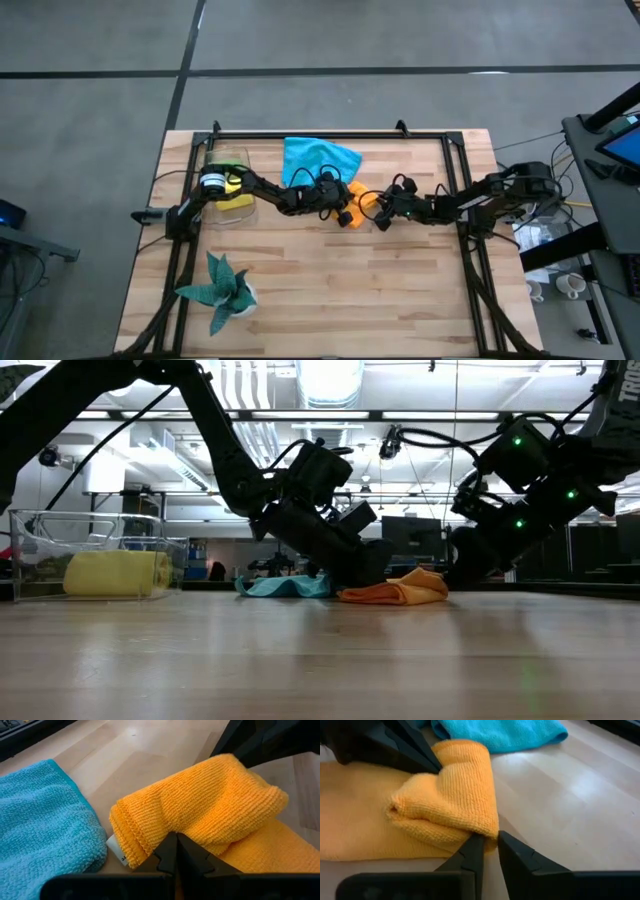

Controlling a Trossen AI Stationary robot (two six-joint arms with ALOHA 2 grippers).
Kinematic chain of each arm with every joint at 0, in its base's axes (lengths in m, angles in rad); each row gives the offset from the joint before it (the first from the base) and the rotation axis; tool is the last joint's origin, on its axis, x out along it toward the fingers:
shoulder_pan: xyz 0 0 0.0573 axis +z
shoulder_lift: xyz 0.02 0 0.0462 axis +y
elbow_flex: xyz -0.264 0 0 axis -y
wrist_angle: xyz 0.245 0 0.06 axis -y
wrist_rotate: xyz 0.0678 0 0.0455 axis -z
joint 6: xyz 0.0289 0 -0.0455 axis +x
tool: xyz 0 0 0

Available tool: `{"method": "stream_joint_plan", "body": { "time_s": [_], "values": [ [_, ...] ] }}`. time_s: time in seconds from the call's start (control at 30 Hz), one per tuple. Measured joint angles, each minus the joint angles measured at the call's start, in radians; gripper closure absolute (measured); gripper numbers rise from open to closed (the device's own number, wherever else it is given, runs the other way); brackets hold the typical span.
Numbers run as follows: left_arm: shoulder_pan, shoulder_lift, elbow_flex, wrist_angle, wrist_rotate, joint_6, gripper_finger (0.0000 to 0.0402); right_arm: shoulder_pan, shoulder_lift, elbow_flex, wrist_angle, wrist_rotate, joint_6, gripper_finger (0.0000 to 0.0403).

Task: Roll microfiber towels into tight, uniform cylinder then place into a basket
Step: Roll the orange microfiber towel

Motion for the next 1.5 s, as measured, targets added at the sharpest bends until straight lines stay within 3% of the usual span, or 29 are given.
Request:
{"method": "stream_joint_plan", "body": {
  "time_s": [0.17,0.3,0.43,0.73,1.0,1.13,1.33,1.5],
  "values": [
    [0.000,0.000,0.000,0.000,0.001,0.000,0.0402,-0.002,0.039,0.001,0.025,0.000,-0.033,0.0351],
    [0.000,0.000,0.000,0.000,0.002,0.001,0.0402,-0.002,0.089,0.008,0.054,0.007,-0.040,0.0385],
    [0.000,-0.005,0.000,-0.006,0.002,0.044,0.0402,0.000,0.140,0.006,0.153,0.011,-0.090,0.0393],
    [-0.003,-0.150,-0.010,-0.271,0.017,0.185,0.0402,0.049,0.128,0.006,0.194,0.034,-0.200,0.0394],
    [-0.022,-0.240,-0.087,-0.376,0.189,0.359,0.0402,0.193,0.100,0.008,0.188,0.264,-0.265,0.0395],
    [-0.022,-0.307,-0.163,-0.376,0.254,0.389,0.0402,0.266,0.096,0.029,0.123,0.388,-0.287,0.0395],
    [-0.018,-0.410,-0.265,-0.299,0.307,0.359,0.0402,0.298,0.101,0.115,-0.087,0.431,-0.228,0.0395],
    [-0.022,-0.429,-0.286,-0.225,0.459,0.329,0.0402,0.295,0.100,0.196,-0.262,0.467,-0.185,0.0395]
  ]
}}
